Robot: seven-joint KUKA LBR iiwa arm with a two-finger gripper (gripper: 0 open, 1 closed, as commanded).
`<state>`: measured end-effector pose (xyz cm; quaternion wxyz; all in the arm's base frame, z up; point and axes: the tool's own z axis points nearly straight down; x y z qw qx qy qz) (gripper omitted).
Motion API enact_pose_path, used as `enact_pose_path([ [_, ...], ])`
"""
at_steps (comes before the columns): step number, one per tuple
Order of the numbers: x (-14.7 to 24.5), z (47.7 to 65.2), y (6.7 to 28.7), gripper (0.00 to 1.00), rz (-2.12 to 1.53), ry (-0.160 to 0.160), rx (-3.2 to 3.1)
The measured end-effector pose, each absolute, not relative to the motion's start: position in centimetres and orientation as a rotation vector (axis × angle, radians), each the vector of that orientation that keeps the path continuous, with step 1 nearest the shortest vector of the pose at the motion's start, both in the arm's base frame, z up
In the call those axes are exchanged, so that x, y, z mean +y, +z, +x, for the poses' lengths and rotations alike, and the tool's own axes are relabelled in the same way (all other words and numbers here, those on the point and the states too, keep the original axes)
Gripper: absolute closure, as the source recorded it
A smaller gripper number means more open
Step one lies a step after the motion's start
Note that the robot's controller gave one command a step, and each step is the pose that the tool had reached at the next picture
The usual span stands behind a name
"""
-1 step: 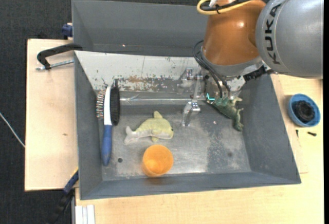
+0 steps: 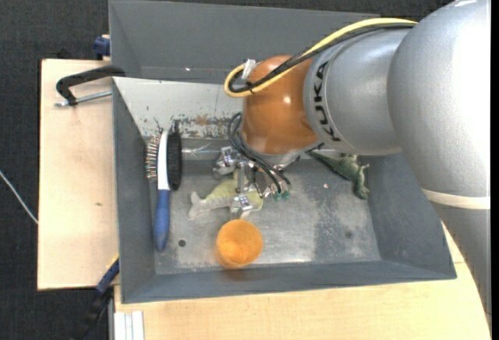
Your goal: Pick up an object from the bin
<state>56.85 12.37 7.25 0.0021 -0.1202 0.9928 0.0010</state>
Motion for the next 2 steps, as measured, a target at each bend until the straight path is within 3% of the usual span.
enact_pose_path([
  [1, 12.3, 57.0, 7.5, 1.00, -0.372, 0.005, 3.112],
  [2, 12.4, 55.3, 24.8, 1.00, -0.755, 0.001, 3.035],
])
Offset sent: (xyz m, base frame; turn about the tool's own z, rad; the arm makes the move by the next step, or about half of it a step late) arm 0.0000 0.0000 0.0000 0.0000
